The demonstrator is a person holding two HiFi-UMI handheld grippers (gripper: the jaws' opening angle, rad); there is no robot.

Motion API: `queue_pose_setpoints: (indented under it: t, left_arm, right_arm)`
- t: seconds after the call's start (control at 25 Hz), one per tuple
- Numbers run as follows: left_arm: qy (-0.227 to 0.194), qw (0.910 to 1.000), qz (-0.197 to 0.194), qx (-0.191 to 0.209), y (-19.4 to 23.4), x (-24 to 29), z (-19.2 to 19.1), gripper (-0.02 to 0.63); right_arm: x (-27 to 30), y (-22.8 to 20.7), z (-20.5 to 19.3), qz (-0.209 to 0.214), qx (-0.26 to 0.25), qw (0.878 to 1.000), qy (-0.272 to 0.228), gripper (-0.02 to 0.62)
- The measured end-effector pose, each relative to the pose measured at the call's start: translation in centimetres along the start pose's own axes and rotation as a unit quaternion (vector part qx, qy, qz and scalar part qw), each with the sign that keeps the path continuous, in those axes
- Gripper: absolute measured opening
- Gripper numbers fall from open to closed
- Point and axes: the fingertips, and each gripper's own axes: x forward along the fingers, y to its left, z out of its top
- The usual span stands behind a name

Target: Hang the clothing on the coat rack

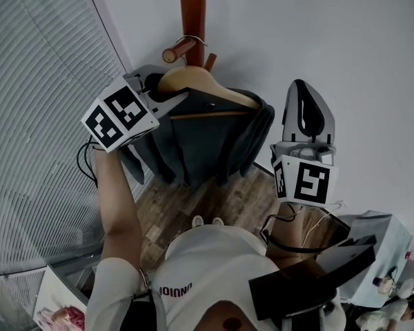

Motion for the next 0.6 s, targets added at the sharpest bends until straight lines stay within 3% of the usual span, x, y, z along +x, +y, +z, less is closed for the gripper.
queue_pose_setpoints:
  t: [0.12,0.32,0.6]
  left_arm:
    - [-0.003,0.9999,0.009,0.000,0.3,-0.2,0.0,0.105]
    - [-0.046,0.9971,0.056,0.024,1.5,-1.2,1.0,0.206]
    - [-0.087,0.9909,0.100,0.026,1.6,-3.8,2.0,0.225]
  right_arm:
    - [0.0,0.1,-0.1,0.002,0.000,1.000,0.001,0.021]
    - [0.3,0.6,-0.3,0.008,-0.012,1.000,0.008,0.021]
    - [0.1,1.4,0.1,0.015,-0.018,1.000,0.006,0.021]
